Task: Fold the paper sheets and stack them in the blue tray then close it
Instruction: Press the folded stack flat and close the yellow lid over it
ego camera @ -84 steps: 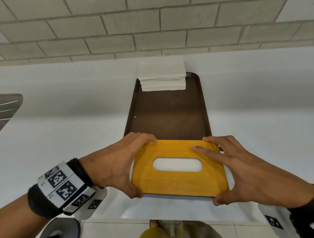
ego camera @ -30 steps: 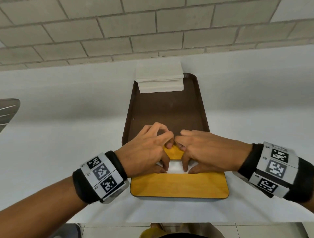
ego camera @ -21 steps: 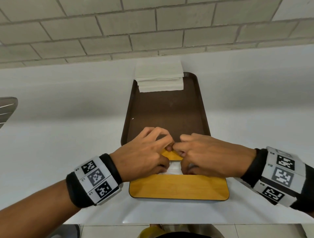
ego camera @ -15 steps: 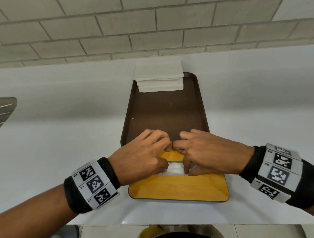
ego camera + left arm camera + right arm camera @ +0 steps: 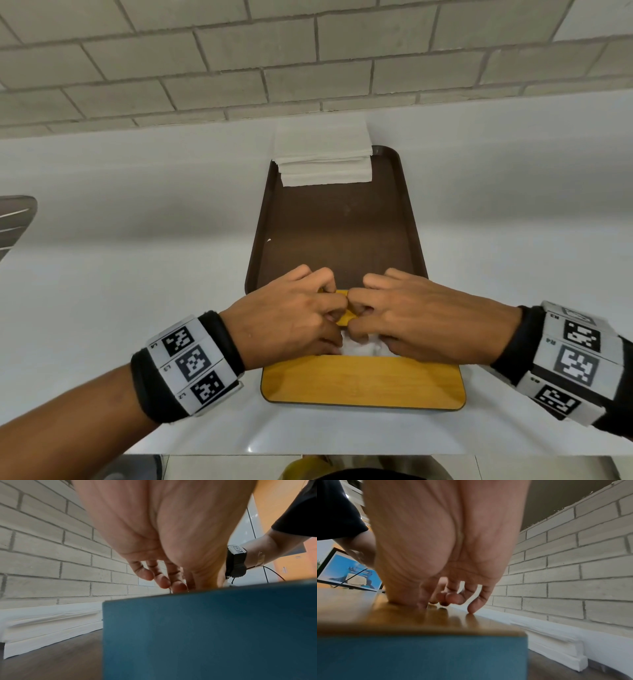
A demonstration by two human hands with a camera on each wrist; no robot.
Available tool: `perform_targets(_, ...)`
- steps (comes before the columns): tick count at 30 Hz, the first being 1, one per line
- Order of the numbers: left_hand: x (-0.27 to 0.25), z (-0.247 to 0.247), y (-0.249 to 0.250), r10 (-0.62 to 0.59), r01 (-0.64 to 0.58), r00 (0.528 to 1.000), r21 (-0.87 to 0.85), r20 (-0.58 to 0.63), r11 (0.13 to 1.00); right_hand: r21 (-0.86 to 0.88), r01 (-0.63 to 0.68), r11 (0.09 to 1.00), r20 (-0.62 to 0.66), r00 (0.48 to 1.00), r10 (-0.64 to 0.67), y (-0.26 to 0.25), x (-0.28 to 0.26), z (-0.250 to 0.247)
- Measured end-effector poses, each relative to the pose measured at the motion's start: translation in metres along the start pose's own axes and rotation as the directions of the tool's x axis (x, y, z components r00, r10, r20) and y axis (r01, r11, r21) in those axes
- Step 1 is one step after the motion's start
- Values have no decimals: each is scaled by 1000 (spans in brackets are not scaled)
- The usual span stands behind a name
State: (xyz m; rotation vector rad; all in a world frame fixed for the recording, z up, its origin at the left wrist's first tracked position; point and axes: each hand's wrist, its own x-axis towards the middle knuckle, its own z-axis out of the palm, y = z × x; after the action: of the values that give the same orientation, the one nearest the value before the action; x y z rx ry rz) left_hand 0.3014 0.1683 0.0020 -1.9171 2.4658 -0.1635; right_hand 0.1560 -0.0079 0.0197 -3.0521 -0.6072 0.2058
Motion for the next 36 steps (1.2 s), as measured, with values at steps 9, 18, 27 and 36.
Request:
perform_targets(9,7,1,1,52,-51,999,34,-16,998,24,30,999,50,998,-31,7,-4,-1)
perform_targets(18,-6,3,2,-39,27,992,-100,-116,995,93,-21,995,24,1000,19,0,1,-14)
perform_targets(27,3,-16,17,-249,239,968,-204,-26,949,278,-237,931,32,971,237,-7,-5,-20)
perform_targets(36,9,-26,18,-337,353,931,-119,139,928,128,-373,919,79,927,366,-24,-16,-20)
